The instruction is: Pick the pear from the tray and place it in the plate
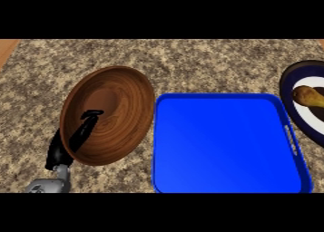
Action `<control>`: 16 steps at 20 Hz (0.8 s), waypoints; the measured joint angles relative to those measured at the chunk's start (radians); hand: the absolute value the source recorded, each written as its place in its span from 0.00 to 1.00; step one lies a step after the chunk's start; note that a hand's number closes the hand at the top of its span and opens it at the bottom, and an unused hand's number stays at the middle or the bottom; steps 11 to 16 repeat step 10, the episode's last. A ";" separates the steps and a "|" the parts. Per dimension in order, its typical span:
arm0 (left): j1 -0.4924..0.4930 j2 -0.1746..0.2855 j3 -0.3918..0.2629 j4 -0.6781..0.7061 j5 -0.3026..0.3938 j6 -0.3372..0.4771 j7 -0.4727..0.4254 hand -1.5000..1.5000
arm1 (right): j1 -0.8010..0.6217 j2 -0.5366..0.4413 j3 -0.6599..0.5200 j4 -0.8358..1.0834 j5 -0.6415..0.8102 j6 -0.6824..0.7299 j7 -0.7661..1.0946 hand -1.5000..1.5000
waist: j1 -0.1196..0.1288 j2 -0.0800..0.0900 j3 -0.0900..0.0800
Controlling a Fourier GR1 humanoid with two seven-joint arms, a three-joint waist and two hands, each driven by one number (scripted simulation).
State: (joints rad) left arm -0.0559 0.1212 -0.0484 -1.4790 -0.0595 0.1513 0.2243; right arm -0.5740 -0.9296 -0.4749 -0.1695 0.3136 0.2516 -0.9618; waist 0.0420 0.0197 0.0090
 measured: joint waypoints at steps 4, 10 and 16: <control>0.002 -0.011 -0.002 0.007 -0.005 0.009 -0.014 0.50 | -0.004 -0.021 -0.020 0.013 -0.017 -0.006 0.012 0.00 | 0.003 0.002 0.001; -0.003 -0.001 0.007 0.008 0.005 -0.006 -0.012 0.50 | 0.019 -0.036 -0.035 0.020 -0.027 -0.017 0.011 0.00 | 0.007 0.004 0.003; -0.003 -0.001 0.007 0.008 0.005 -0.006 -0.012 0.50 | 0.019 -0.036 -0.035 0.020 -0.027 -0.017 0.011 0.00 | 0.007 0.004 0.003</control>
